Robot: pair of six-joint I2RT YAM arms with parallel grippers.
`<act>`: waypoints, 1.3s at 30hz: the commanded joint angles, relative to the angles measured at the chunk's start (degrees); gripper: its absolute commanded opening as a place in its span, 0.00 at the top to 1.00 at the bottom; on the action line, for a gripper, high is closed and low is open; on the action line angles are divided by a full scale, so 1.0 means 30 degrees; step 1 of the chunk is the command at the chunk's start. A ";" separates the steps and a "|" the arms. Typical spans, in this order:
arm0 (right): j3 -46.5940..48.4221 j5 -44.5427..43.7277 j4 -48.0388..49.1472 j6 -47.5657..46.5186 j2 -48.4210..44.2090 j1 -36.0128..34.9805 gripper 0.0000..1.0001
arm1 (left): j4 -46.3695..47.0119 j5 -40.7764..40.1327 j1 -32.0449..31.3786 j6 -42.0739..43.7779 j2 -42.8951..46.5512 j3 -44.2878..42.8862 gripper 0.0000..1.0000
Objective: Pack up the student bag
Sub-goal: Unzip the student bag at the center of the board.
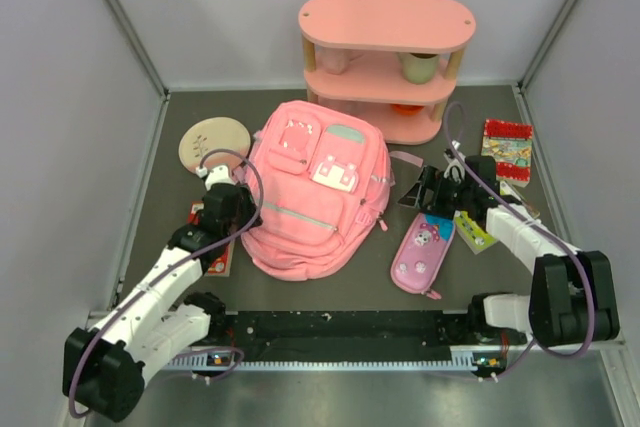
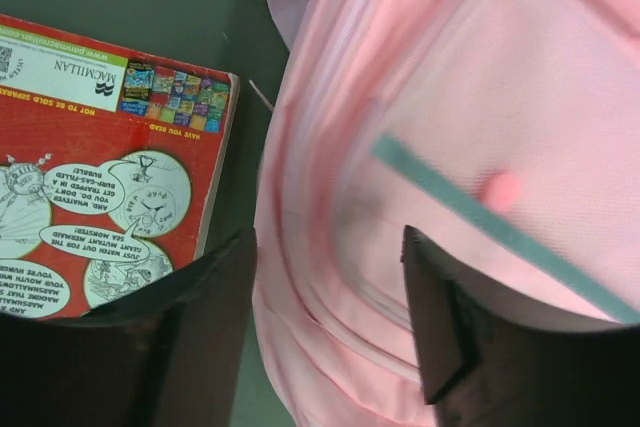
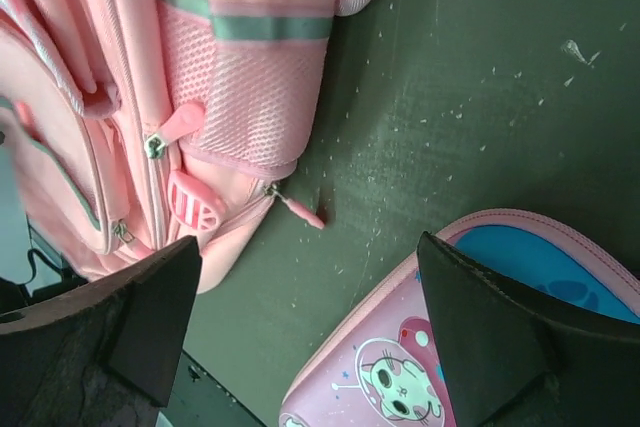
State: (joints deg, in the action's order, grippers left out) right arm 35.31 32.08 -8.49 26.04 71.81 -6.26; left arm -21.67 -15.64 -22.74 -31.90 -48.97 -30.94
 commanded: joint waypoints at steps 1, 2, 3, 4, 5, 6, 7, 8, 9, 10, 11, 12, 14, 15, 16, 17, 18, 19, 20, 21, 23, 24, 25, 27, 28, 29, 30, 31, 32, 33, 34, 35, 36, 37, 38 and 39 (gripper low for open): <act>0.0096 -0.0321 0.1275 0.0282 0.0291 -0.0110 0.11 | -0.0626 0.0171 0.0344 0.1053 -0.0026 -0.1202 0.26; 0.0037 -0.0176 0.1626 0.0748 0.0379 -0.0139 0.10 | -0.0657 0.0464 0.0315 0.1140 0.0498 -0.1027 0.22; -0.0195 -0.0058 0.2035 0.1014 0.0495 -0.0110 0.10 | -0.0686 0.0873 0.0315 0.1257 0.0793 -0.0822 0.15; -0.0314 0.0088 0.3374 0.1364 0.0526 -0.0110 0.09 | -0.0947 0.1428 0.0315 0.1229 0.1144 -0.0472 0.13; -0.0489 0.0409 0.4083 0.2267 0.0613 -0.0110 0.09 | -0.1037 0.1898 0.0315 0.1113 0.1815 -0.0323 0.11; -0.0723 0.0499 0.4931 0.2740 0.0991 -0.0139 0.09 | -0.1154 0.2366 0.0315 0.1228 0.2199 -0.0177 0.09; -0.0841 0.0558 0.6419 0.3296 0.1140 -0.0139 0.09 | -0.1532 0.2951 0.0315 0.1258 0.2550 0.0028 0.08; -0.0929 0.0558 0.7391 0.4259 0.1431 -0.0371 0.09 | -0.1768 0.3102 0.0315 0.1113 0.3308 0.0117 0.08; -0.1017 0.0529 0.8126 0.4674 0.1637 -0.0490 0.09 | -0.1915 0.3278 0.0315 0.1025 0.3722 0.0176 0.06; -0.0989 0.0471 0.9438 0.5259 0.2190 -0.0665 0.09 | -0.2120 0.4062 0.0315 0.0850 0.4422 0.0263 0.05; -0.0902 0.0238 0.9799 0.5467 0.2486 -0.1102 0.09 | -0.2093 0.4447 0.0315 0.0529 0.4748 0.0351 0.05; -0.0495 0.0062 1.0035 0.5586 0.2837 -0.1338 0.09 | -0.2093 0.4886 0.0315 0.0352 0.5041 0.0439 0.04; 0.0005 -0.0202 1.0707 0.5907 0.3979 -0.1836 0.08 | -0.2034 0.5966 0.0315 -0.0290 0.5687 0.0703 0.03; 0.0442 -0.0290 1.0943 0.6025 0.4418 -0.1983 0.08 | -0.1976 0.6236 0.0286 -0.0497 0.5863 0.0819 0.03; 0.0650 -0.0465 1.1149 0.6374 0.4799 -0.2043 0.08 | -0.1888 0.6441 0.0286 -0.0644 0.6126 0.1053 0.03; 0.0797 -0.1018 1.1557 0.6610 0.5615 -0.2102 0.08 | -0.1772 0.6733 0.0286 -0.0965 0.6186 0.1200 0.03; 0.0972 -0.1169 1.1909 0.6815 0.6030 -0.2160 0.08 | -0.1683 0.6852 0.0257 -0.1084 0.6274 0.1318 0.03; 0.1061 -0.1199 1.2261 0.7078 0.6382 -0.2190 0.09 | -0.1596 0.7057 0.0256 -0.1114 0.6275 0.1464 0.03; 0.1149 -0.1228 1.2525 0.7139 0.6994 -0.2190 0.09 | -0.1537 0.7233 0.0256 -0.1173 0.6275 0.1494 0.04; 0.1266 -0.1287 1.3021 0.7168 0.7203 -0.2161 0.09 | -0.1449 0.7437 0.0227 -0.1144 0.6246 0.1523 0.04; 0.1238 -0.1054 1.3988 0.7782 0.7701 -0.2190 0.11 | -0.1332 0.7556 0.0198 -0.1086 0.6099 0.1553 0.04; 0.1180 -0.0879 1.5037 0.7987 0.8226 -0.2161 0.14 | -0.1157 0.7702 0.0198 -0.1056 0.6041 0.1553 0.04; 0.1179 -0.0529 1.5453 0.8482 0.8492 -0.2190 0.17 | -0.1068 0.7819 0.0198 -0.1027 0.5895 0.1582 0.04; 0.1063 -0.0234 1.6331 0.8866 0.9077 -0.2190 0.27 | -0.0776 0.8344 0.0169 -0.0968 0.5748 0.1670 0.04; 0.1004 -0.0117 1.7119 0.9216 0.9197 -0.2161 0.30 | -0.0397 0.8667 0.0198 -0.0910 0.5602 0.1699 0.04; 0.0887 0.0029 1.7591 0.9423 0.9401 -0.2219 0.43 | -0.0219 0.8873 0.0140 -0.0852 0.5514 0.1758 0.04; 0.0857 0.0234 1.7973 0.9570 0.9635 -0.2161 0.50 | -0.0073 0.9049 0.0110 -0.0793 0.5455 0.1845 0.04; 0.0799 0.0613 1.8905 0.9977 0.9724 -0.2219 0.57 | 0.0219 0.9399 0.0110 -0.0792 0.5367 0.1904 0.04; 0.0595 0.0820 1.9320 1.0271 0.9783 -0.2219 0.68 | 0.0367 0.9547 0.0052 -0.0705 0.5308 0.1934 0.04; 0.0448 0.0938 1.9702 1.0477 0.9755 -0.2190 0.82 | 0.0426 0.9694 0.0051 -0.0675 0.5308 0.1963 0.04; 0.0215 0.0823 2.0228 1.0943 0.9551 -0.2219 0.95 | 0.0543 0.9898 0.0022 -0.0559 0.5279 0.1963 0.04; -0.0368 0.0648 2.0407 1.1064 0.9317 -0.2190 1.00 | 0.0544 0.9900 -0.0065 -0.0558 0.5308 0.1963 0.04; -0.0750 0.0443 2.0612 1.1210 0.8996 -0.2248 1.00 | 0.0573 0.9900 -0.0124 -0.0558 0.5424 0.1934 0.04; -0.1160 -0.0081 2.0817 1.1560 0.8268 -0.2278 1.00 | 0.0631 0.9755 -0.0211 -0.0558 0.5483 0.1934 0.04; -0.2064 -0.0405 2.1283 1.1650 0.7767 -0.2423 1.00 | 0.0777 0.9696 -0.0415 -0.0587 0.5571 0.1963 0.04; -0.2479 -0.0756 2.1316 1.1709 0.7269 -0.2540 1.00 | 0.0807 0.9579 -0.0562 -0.0616 0.5659 0.1934 0.04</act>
State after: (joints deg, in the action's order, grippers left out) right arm 32.82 31.99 46.39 57.91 100.09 -12.56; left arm -23.42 12.21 -23.05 -34.37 -33.12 -25.26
